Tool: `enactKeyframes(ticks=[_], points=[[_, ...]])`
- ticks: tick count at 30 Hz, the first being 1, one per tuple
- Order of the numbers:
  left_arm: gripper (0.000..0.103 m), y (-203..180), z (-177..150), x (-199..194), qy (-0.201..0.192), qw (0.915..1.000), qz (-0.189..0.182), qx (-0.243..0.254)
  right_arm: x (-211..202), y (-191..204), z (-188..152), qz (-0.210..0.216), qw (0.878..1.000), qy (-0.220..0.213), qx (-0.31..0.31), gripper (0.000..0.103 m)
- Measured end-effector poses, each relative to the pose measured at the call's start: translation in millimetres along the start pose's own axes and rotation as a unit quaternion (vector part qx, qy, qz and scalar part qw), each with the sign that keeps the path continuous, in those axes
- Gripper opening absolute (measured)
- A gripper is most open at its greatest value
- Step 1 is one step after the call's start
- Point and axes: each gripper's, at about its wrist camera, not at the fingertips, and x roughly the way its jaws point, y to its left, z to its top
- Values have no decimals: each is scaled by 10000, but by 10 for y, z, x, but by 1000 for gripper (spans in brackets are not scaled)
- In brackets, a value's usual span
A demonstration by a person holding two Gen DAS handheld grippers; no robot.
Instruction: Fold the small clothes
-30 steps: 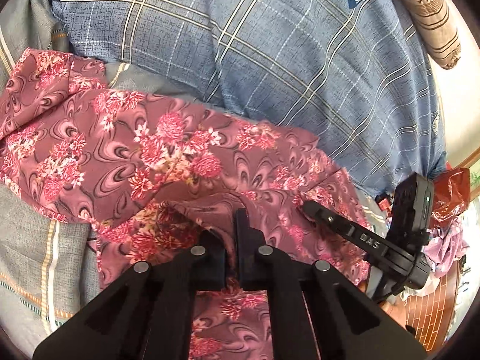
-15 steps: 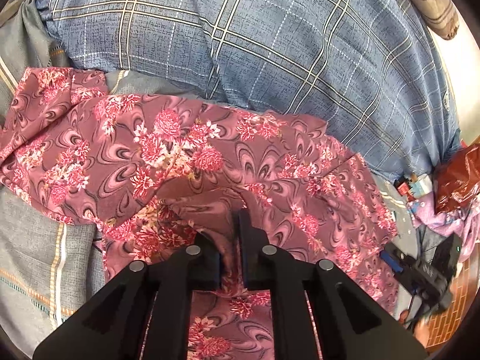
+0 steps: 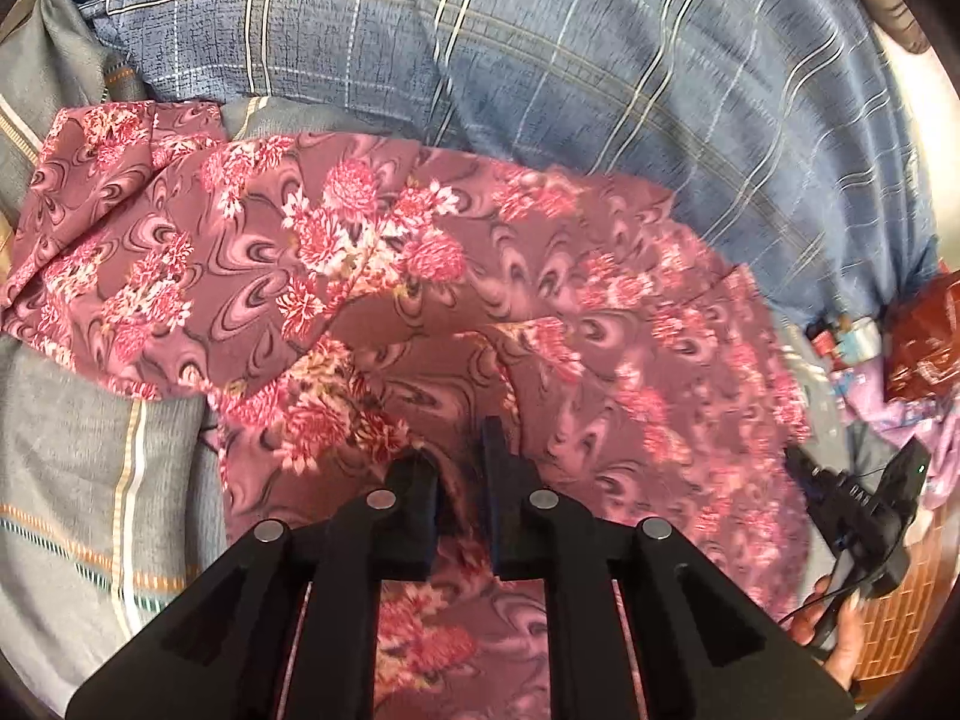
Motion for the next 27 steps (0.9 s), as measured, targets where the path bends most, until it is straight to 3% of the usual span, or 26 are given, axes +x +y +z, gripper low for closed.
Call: enactKeyframes(ticks=[3,5,7,9,14,15,16,18,22,27], points=[[10,32,7,-222,-374,9990,-18,-255,-265,119,-55,202,9993,-234,-194,10],[24,56,-30,-319,-745,9959,192,-482,-397,307,-4,328,9968,-528,-509,11],[30,30,-57,-309,-890,9942,383,-475,-352,465,57,483,9948,-543,-717,24],[30,-20,-90,-244,-998,9924,625,-351,-167,658,103,568,9936,-435,-874,24],[30,-158,-114,187,-402,9936,1048,160,562,710,-4,488,9959,464,-600,25],[30,-153,-122,242,-307,9928,1132,224,616,688,-50,509,9957,481,-598,22],[30,-134,-111,277,-263,9924,1176,251,573,676,-77,614,9960,192,-628,22],[31,-78,-79,236,-278,9936,1081,162,579,705,-86,518,9959,253,-694,22],[31,271,69,-43,-483,9950,816,-328,555,958,-85,161,9945,376,-968,27],[46,1058,288,-376,-807,9858,767,-1260,662,1641,-235,597,9853,613,-1476,28]])
